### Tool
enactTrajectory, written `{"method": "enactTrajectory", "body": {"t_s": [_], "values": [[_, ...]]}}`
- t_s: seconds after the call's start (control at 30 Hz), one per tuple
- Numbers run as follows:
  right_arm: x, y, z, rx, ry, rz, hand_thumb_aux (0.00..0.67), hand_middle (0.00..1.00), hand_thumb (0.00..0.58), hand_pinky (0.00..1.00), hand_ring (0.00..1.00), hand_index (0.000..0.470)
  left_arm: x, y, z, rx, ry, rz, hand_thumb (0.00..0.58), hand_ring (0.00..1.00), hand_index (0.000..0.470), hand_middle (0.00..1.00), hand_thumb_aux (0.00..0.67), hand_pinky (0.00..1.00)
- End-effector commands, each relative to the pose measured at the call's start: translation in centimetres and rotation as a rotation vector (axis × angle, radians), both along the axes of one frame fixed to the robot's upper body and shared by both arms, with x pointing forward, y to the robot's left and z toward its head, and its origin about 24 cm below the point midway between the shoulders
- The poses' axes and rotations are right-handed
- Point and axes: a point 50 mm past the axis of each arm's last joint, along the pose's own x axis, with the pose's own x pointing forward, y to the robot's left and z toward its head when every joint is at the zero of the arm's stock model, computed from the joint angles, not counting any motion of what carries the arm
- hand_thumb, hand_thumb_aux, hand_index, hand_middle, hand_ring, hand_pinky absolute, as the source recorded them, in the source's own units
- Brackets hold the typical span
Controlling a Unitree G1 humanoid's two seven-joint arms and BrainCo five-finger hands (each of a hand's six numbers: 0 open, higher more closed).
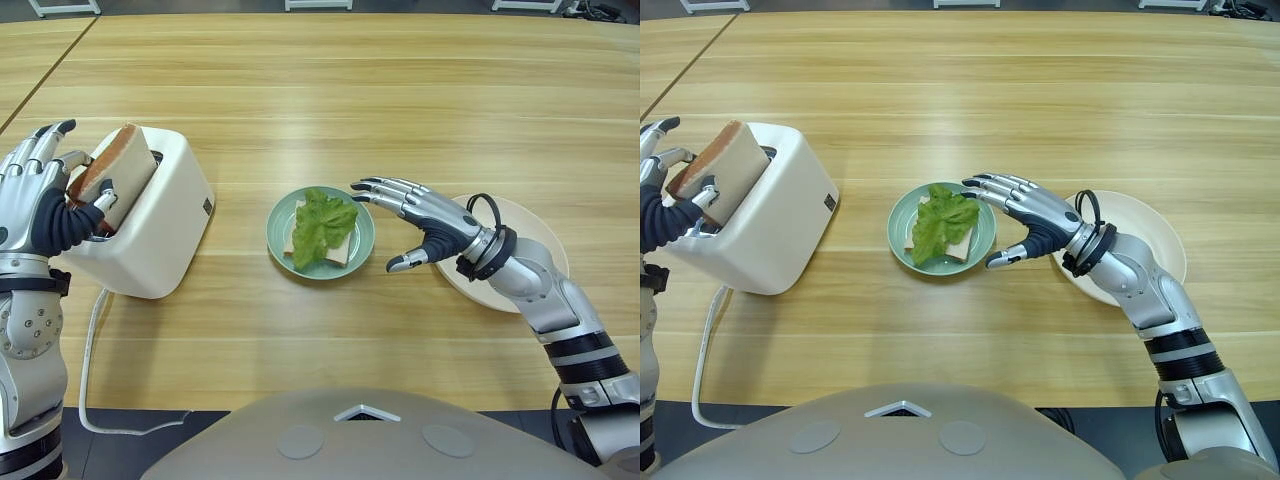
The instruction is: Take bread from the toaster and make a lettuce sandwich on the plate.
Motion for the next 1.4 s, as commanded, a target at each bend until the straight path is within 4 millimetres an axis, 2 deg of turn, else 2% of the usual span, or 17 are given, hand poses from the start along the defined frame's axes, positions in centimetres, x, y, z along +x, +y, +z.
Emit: {"method": "enactTrajectory", "body": {"t_s": [0.03,0.17,0.23,0.37,0.47,0.57,0.63,0.8,0.93,1.07,1.2,1.3,1.4], "values": [[0.3,0.0,0.1,-0.016,-0.016,0.000,0.000,0.00,0.000,0.00,0.00,0.000,-0.1,0.5,1.3,-0.043,-0.110,-0.010,0.580,0.00,0.470,0.00,0.670,0.00],[0.6,0.0,0.2,-0.006,-0.026,-0.007,0.000,0.00,0.000,0.00,0.00,0.000,-0.1,0.0,4.6,-0.034,-0.270,-0.079,0.580,0.00,0.470,0.00,0.670,0.00],[0.7,0.0,0.2,-0.002,-0.031,-0.010,0.000,0.00,0.000,0.00,0.00,0.000,0.3,-0.6,5.6,-0.045,-0.321,-0.135,0.580,0.00,0.470,0.00,0.670,0.00],[1.1,0.1,0.4,0.007,-0.045,-0.011,0.000,0.00,0.000,0.00,0.00,0.000,1.5,-1.6,6.6,-0.100,-0.404,-0.218,0.580,0.00,0.470,0.00,0.670,0.00],[1.5,0.5,0.6,0.014,-0.057,0.002,0.000,0.00,0.000,0.00,0.00,0.000,2.1,-2.0,6.7,-0.192,-0.429,-0.261,0.580,0.00,0.470,0.00,0.670,0.00],[1.7,0.9,0.6,0.022,-0.068,0.009,0.000,0.00,0.000,0.00,0.00,0.000,2.6,-3.1,5.0,-0.321,-0.399,-0.348,0.580,0.00,0.470,0.00,0.670,0.00],[1.9,1.4,0.5,0.025,-0.072,0.020,0.000,0.00,0.000,0.00,0.00,0.000,2.1,-4.2,3.2,-0.361,-0.370,-0.388,0.580,0.00,0.470,0.00,0.670,0.00],[2.4,2.3,0.3,0.030,-0.074,0.042,0.000,0.00,0.000,0.00,0.00,0.000,0.9,-7.3,0.6,-0.364,-0.296,-0.479,0.580,0.00,0.470,0.00,0.670,0.00],[2.7,2.6,-0.1,0.031,-0.069,0.046,0.000,0.00,0.000,0.00,0.00,0.000,1.5,-10.0,-1.9,-0.328,-0.201,-0.562,0.580,0.00,0.470,0.00,0.670,0.00],[3.0,2.4,-0.2,0.034,-0.065,0.044,0.000,0.00,0.000,0.00,0.00,0.000,3.3,-13.4,-4.2,-0.192,-0.106,-0.652,0.580,0.00,0.470,0.00,0.670,0.00],[3.2,2.0,-0.2,0.036,-0.068,0.035,0.000,0.00,0.000,0.00,0.00,0.000,5.2,-16.8,-6.3,0.056,-0.058,-0.710,0.580,0.00,0.470,0.00,0.670,0.00],[3.6,1.4,-0.2,0.033,-0.071,0.004,0.000,0.00,0.000,0.00,0.00,0.000,6.3,-18.0,-7.5,0.168,-0.079,-0.741,0.580,0.00,0.470,0.00,0.670,0.00],[4.4,0.2,-0.2,0.028,-0.075,-0.071,0.000,0.00,0.000,0.00,0.00,0.000,7.4,-18.3,-8.1,0.232,-0.124,-0.765,0.580,0.00,0.470,0.00,0.670,0.00]]}}
